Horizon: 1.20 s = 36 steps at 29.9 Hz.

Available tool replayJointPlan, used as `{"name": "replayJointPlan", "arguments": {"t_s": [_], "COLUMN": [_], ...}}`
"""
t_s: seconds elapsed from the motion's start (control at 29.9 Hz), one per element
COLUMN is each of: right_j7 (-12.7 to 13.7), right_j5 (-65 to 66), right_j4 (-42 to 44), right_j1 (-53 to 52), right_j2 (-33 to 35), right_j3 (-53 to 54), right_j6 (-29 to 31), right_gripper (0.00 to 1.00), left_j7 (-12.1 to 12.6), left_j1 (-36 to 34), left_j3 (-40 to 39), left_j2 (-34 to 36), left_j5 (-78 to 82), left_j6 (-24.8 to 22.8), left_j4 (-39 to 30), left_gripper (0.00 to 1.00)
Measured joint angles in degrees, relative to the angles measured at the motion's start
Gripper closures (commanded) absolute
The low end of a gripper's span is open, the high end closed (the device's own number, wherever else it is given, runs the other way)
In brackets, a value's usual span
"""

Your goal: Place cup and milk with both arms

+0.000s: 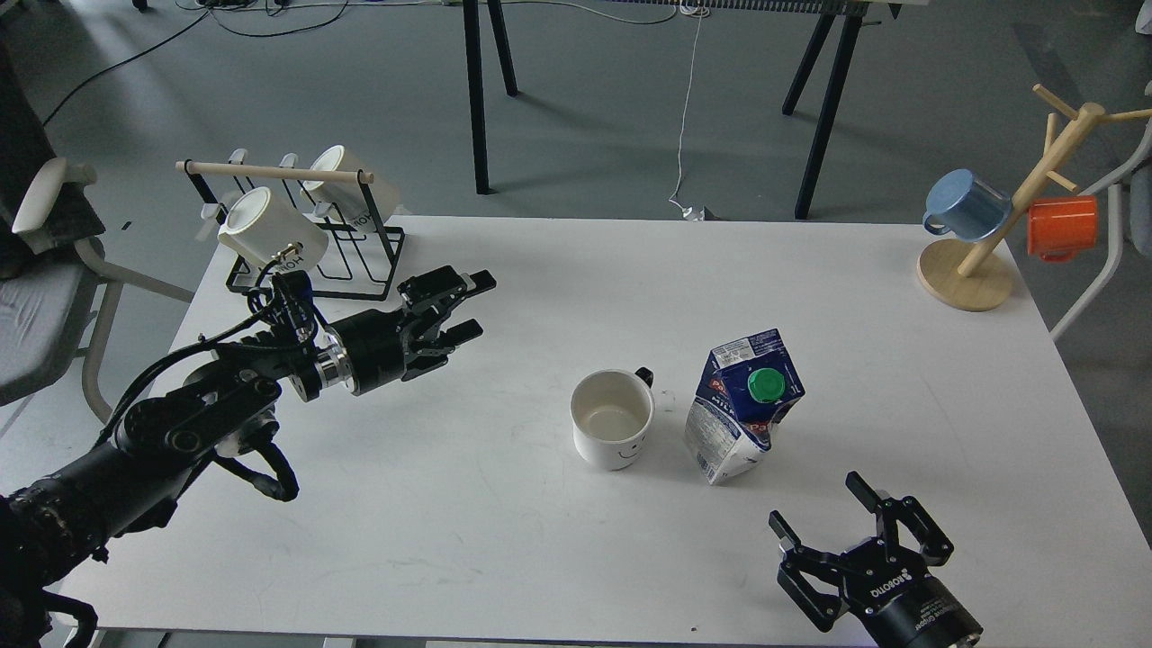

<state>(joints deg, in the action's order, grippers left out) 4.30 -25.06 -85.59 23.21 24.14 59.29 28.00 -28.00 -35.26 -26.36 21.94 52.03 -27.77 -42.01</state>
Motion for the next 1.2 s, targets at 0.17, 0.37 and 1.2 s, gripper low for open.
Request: {"name": "replayJointPlan", "arguments": {"t_s": [0.17,0.37,1.2], "right_j7": [-0.36,-0.31,-0.25], "right_j5": [-0.09,-0.16,0.19], "right_j4": [0.34,6.05,24.85], "right_j1": [3.87,2.85,-33.03], "right_j2": [9.61,14.39,14.66], "right_j3": [7.52,24.79,10.18], "right_j6": [0.00,0.00,0.00], "right_gripper": [0.01,0.01,0.01], "left_j7": [0.00,0.00,0.00], "left_j1": [0.13,0.83,4.12], "left_j3": [-0.01,-0.64,-9.62], "left_j2": [0.46,5.87,19.22], "left_j5": [-0.02,-0.68,-18.04], "left_j6": [-0.02,-0.22,-0.23], "left_j4": [0.05,-0.28,-0.80], "left_gripper": [0.08,0.08,0.08]}}
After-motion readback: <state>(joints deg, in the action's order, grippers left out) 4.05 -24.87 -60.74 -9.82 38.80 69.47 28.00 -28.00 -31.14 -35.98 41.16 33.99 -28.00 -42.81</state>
